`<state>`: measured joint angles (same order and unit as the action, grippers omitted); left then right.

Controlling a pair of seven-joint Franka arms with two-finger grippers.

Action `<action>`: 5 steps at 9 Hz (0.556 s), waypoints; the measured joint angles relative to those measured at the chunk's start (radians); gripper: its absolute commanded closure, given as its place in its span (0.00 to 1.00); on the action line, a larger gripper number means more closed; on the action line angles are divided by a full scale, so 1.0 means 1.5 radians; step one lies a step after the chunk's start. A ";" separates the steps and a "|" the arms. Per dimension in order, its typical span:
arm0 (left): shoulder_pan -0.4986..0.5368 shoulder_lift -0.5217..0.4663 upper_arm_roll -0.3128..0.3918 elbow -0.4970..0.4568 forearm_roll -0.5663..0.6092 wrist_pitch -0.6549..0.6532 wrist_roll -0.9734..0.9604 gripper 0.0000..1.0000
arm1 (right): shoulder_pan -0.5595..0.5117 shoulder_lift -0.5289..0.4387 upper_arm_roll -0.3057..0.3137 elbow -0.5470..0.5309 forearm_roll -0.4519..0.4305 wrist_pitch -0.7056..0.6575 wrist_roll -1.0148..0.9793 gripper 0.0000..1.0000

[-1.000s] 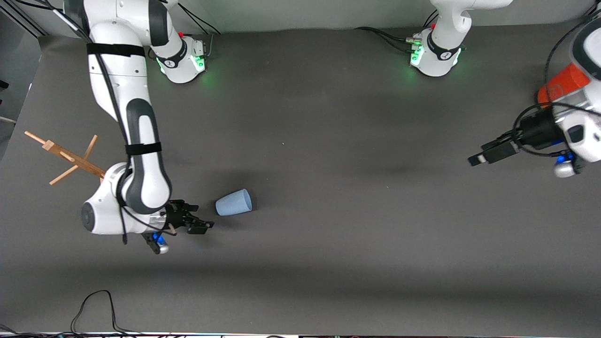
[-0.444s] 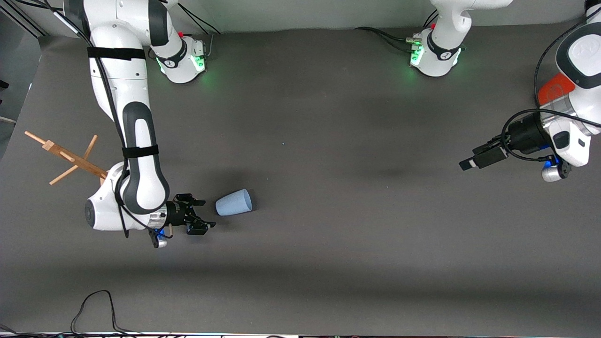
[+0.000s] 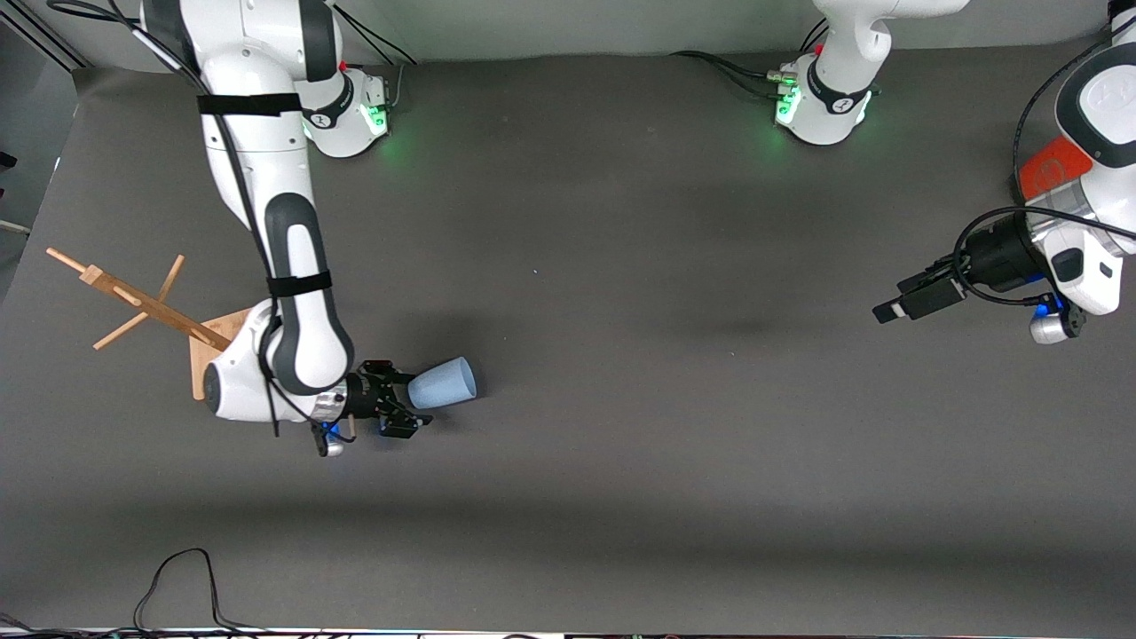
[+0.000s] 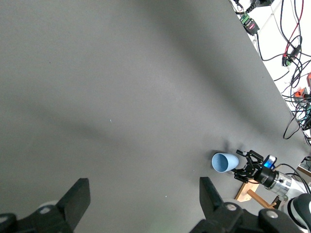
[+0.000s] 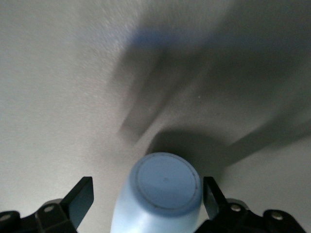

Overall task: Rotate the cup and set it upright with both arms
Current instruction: 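Grasp the cup base with the right gripper and lift it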

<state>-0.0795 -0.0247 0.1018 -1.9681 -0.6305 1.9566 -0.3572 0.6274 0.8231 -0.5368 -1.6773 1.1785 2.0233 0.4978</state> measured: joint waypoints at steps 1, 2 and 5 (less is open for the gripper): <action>0.000 0.000 0.000 0.000 0.000 0.000 0.000 0.00 | 0.014 0.005 0.001 -0.004 0.013 0.018 0.001 0.43; 0.000 0.000 0.000 0.000 0.000 0.000 0.000 0.00 | 0.024 0.008 0.001 -0.007 0.023 0.031 0.002 0.43; -0.001 0.000 -0.003 0.000 0.000 0.000 0.000 0.00 | 0.046 0.010 0.004 -0.006 0.065 0.044 0.039 0.43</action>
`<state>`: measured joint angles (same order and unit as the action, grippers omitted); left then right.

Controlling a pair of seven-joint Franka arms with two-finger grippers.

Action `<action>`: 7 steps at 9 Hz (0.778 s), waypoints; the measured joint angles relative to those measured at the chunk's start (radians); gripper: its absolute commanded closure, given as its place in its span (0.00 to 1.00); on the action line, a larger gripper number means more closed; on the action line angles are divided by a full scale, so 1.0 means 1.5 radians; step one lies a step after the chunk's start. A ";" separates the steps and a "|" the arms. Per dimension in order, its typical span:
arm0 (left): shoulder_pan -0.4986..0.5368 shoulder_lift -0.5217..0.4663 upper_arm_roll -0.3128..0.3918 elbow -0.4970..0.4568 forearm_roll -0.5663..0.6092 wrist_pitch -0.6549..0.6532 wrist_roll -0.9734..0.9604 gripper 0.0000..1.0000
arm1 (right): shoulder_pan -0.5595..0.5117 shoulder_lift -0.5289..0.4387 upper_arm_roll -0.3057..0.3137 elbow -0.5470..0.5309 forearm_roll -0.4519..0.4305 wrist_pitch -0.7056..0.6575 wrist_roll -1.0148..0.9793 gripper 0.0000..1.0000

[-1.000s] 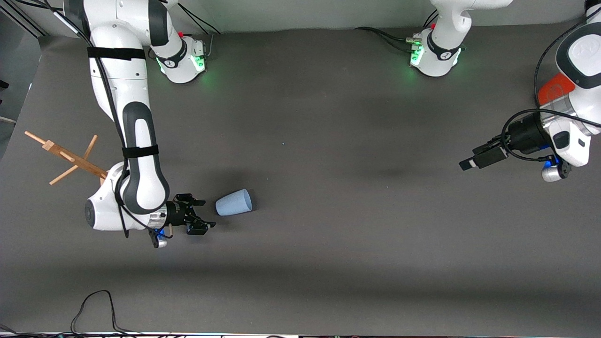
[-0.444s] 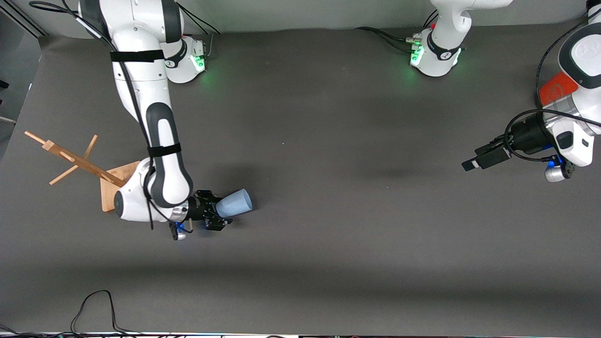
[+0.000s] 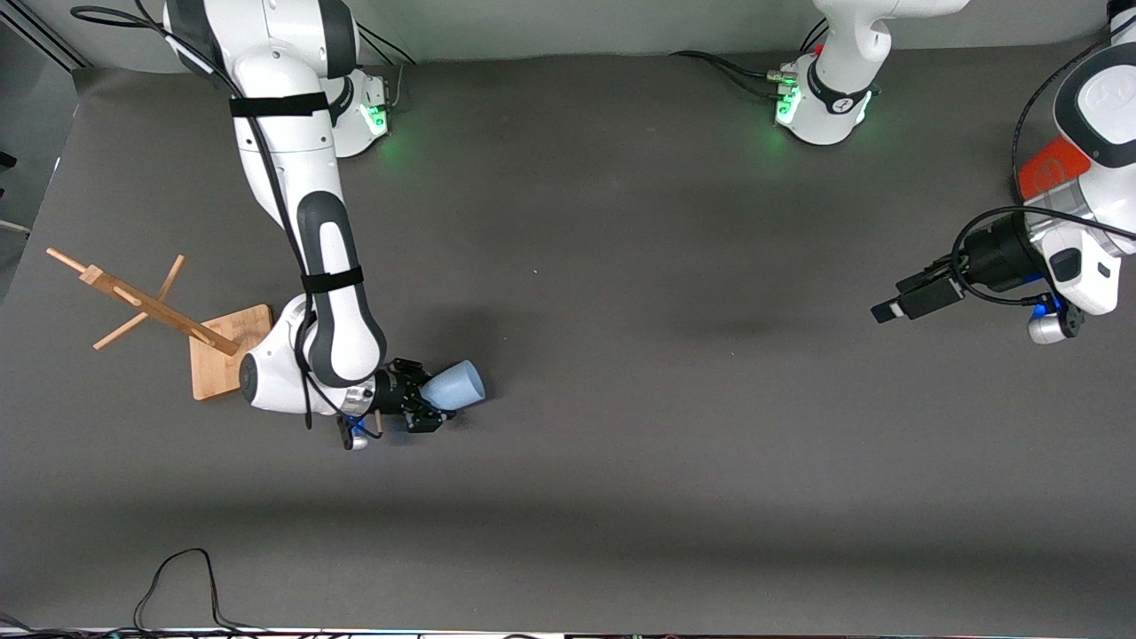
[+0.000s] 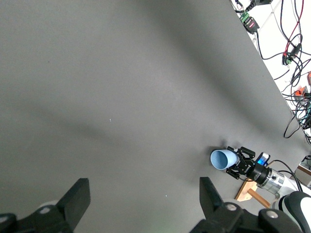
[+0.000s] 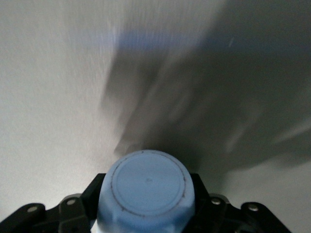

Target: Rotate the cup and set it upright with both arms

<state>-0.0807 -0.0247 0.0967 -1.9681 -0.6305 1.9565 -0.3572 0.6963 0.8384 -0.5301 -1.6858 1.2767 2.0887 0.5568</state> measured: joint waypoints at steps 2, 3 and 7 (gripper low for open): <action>0.000 0.000 -0.006 0.000 0.000 0.000 0.000 0.00 | 0.042 0.000 0.006 0.017 0.012 0.047 0.075 0.43; -0.001 0.000 -0.010 0.000 0.000 0.000 0.000 0.00 | 0.058 0.000 0.020 0.031 0.013 0.076 0.118 0.43; -0.002 0.071 -0.056 -0.014 -0.110 0.095 -0.008 0.00 | 0.070 0.002 0.150 0.057 0.013 0.241 0.214 0.43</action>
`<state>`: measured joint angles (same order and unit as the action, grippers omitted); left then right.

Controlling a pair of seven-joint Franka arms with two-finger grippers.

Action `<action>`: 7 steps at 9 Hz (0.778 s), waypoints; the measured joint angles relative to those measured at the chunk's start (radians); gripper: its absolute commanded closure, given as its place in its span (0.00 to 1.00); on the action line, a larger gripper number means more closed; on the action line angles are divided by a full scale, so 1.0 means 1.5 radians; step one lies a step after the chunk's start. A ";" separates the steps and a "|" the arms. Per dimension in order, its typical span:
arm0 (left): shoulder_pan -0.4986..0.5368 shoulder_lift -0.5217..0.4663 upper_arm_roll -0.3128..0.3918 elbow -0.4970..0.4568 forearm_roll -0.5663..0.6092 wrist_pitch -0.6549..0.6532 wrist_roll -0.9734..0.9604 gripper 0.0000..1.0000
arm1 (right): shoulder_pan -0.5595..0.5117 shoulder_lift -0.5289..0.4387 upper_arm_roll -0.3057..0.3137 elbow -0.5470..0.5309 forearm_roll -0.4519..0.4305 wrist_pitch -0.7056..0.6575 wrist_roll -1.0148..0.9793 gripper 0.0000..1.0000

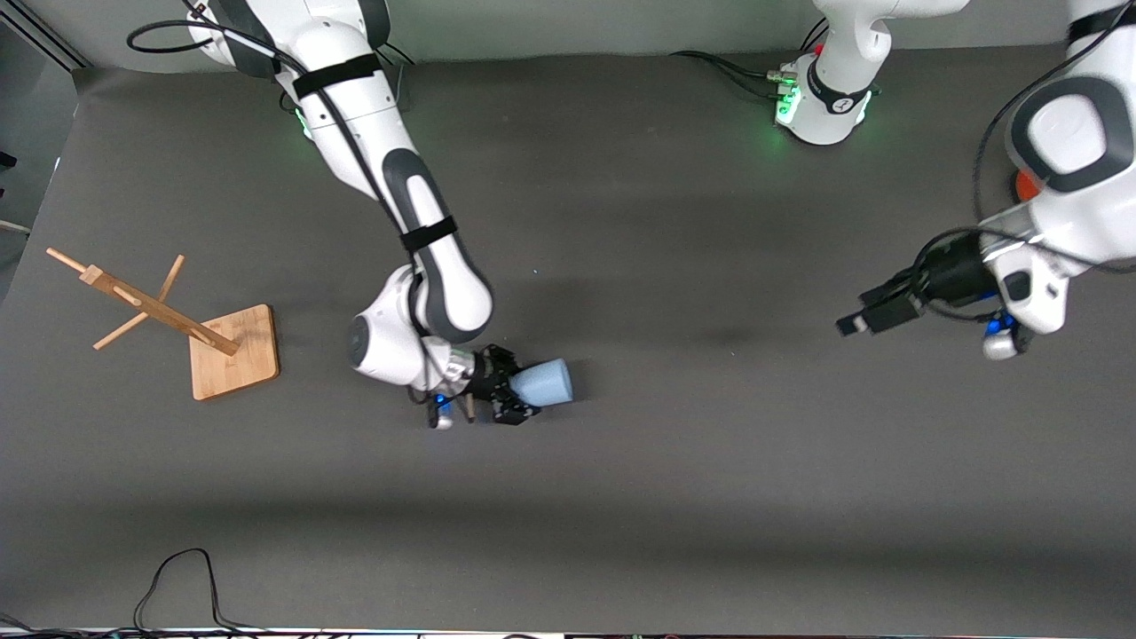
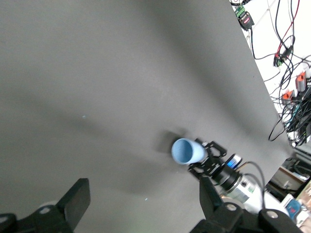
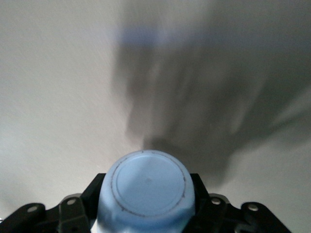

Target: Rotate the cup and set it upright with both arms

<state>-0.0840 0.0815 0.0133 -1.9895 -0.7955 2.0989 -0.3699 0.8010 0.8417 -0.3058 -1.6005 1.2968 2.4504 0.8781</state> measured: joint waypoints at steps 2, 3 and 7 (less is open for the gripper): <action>-0.011 0.043 -0.014 0.000 -0.043 0.053 0.000 0.00 | 0.007 0.008 0.040 0.022 0.000 0.047 0.046 0.13; -0.039 0.061 -0.016 -0.003 -0.056 0.120 0.000 0.00 | 0.019 0.018 0.043 0.033 0.000 0.062 0.062 0.00; -0.218 0.204 -0.037 0.012 -0.175 0.362 -0.001 0.00 | 0.026 0.047 0.037 0.055 0.000 0.092 0.072 0.00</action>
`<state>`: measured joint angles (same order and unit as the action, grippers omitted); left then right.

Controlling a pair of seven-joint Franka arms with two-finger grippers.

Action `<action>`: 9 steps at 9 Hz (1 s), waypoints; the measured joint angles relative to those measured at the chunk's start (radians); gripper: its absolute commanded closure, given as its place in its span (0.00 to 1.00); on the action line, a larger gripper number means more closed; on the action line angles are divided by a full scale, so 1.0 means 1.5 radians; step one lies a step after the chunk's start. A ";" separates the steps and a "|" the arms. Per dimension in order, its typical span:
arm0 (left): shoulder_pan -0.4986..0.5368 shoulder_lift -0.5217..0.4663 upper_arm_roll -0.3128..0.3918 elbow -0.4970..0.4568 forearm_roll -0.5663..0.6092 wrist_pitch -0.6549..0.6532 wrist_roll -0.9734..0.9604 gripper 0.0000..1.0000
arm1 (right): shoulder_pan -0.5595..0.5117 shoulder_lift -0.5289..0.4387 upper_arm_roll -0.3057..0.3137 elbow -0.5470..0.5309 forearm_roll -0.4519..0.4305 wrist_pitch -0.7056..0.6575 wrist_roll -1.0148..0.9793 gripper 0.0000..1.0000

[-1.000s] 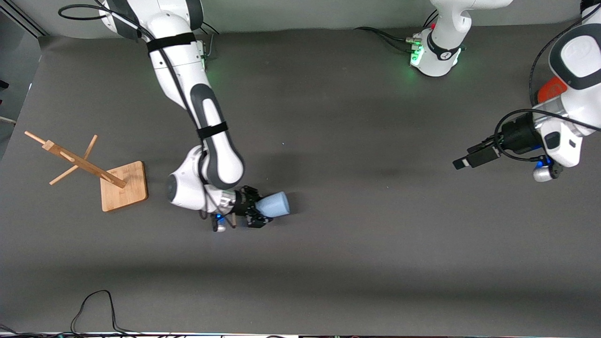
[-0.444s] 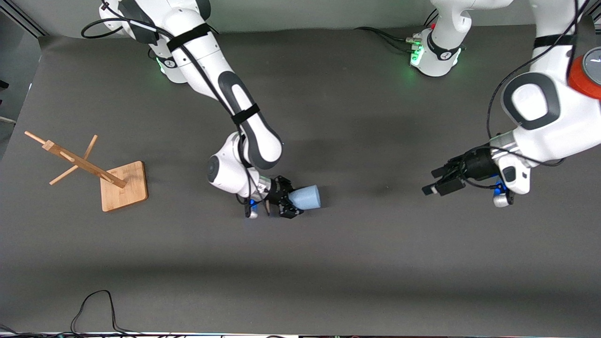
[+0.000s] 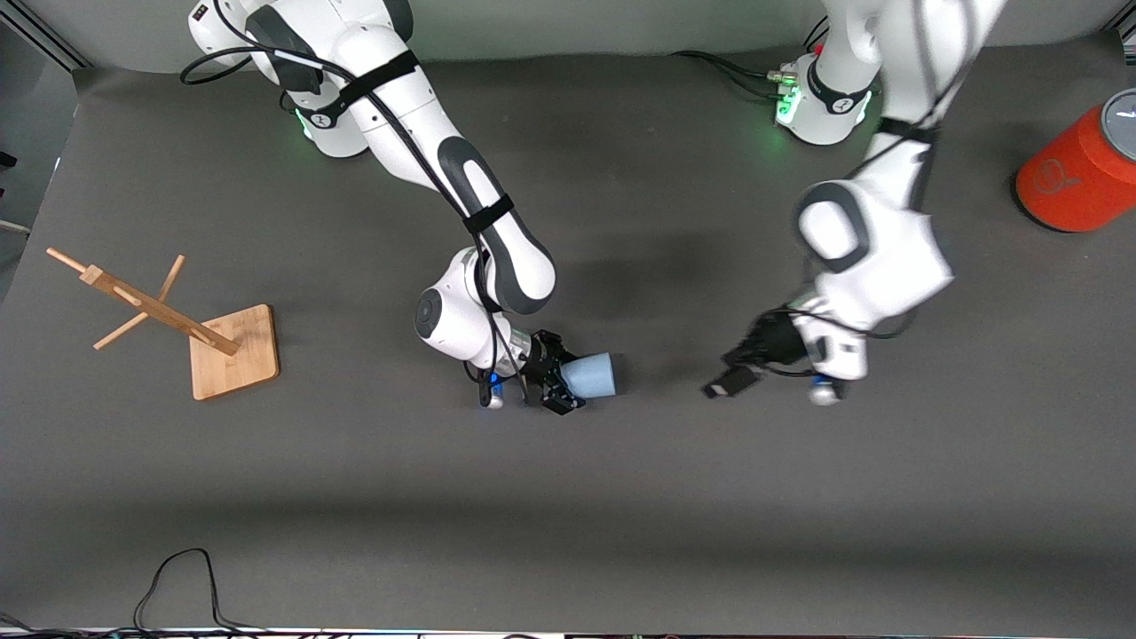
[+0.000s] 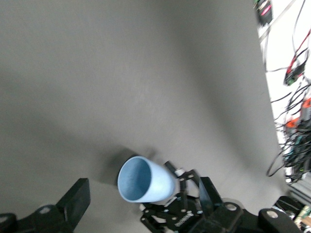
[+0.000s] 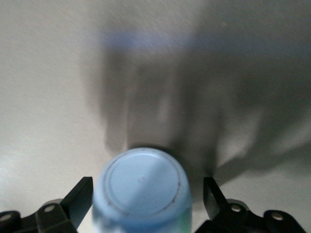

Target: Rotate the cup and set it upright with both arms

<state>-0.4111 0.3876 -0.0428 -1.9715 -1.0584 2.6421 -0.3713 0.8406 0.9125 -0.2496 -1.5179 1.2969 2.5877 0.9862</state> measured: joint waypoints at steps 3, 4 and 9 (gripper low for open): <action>-0.006 0.054 -0.037 0.056 -0.001 0.011 0.000 0.00 | -0.014 -0.006 -0.052 0.013 -0.034 -0.072 -0.001 0.00; -0.006 0.074 -0.054 0.076 -0.001 0.040 0.000 0.00 | -0.017 -0.017 -0.082 0.017 -0.055 -0.117 -0.001 0.00; -0.013 0.242 -0.079 0.260 0.038 0.144 0.008 0.00 | -0.021 -0.127 -0.240 0.011 -0.231 -0.359 -0.135 0.00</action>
<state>-0.4312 0.7499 -0.1614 -1.5809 -1.0014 2.8577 -0.3600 0.8095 0.7224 -0.6094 -1.5015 0.9507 2.0488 0.7834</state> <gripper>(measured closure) 0.000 0.000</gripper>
